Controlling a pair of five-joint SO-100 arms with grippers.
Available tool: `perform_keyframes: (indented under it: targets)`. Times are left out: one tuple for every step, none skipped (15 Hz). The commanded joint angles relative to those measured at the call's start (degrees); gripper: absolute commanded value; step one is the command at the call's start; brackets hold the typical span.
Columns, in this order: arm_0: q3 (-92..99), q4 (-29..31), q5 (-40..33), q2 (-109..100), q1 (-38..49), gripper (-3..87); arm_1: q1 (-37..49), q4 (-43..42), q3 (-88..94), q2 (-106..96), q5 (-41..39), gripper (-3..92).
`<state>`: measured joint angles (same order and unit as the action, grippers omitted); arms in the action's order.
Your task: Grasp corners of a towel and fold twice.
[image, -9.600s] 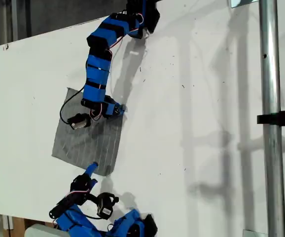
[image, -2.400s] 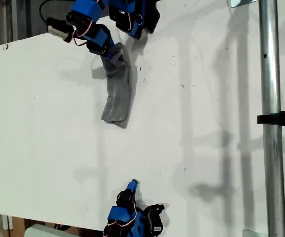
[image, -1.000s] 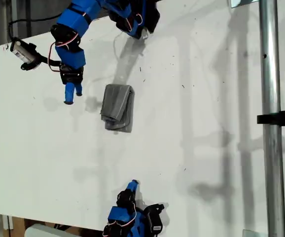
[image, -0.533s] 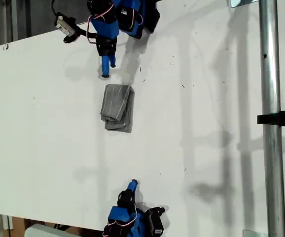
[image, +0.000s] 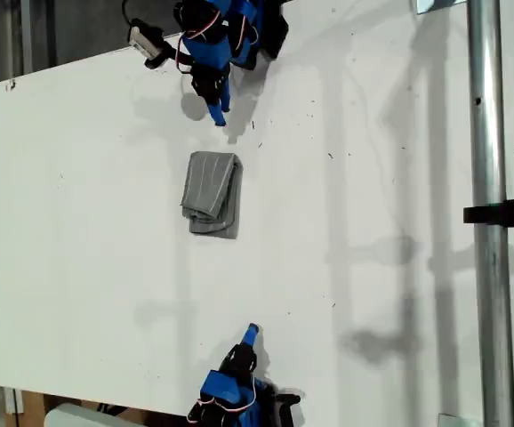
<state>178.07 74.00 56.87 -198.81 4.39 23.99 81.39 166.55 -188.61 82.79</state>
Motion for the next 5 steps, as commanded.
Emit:
perform_keyframes:
  targets:
    - [0.62, 0.18, -0.44, -0.26, -0.53, -0.4, 0.88, 1.76, -0.62, 0.35, 2.55, 18.1]
    - [0.62, 0.18, -0.44, -0.26, -0.53, -0.4, 0.88, 1.76, -0.62, 0.35, 2.55, 18.1]
    - [0.62, 0.18, -0.44, -0.26, -0.53, -0.4, 0.79, 1.76, -0.62, 0.35, 2.55, 18.1]
    - [0.62, 0.18, -0.44, -0.26, -0.53, -0.4, 0.53, 1.76, -0.62, 0.35, 2.55, 18.1]
    - [0.62, 0.18, -0.44, -0.26, -0.53, -0.4, 0.35, 1.76, -0.62, 0.35, 2.55, 18.1]
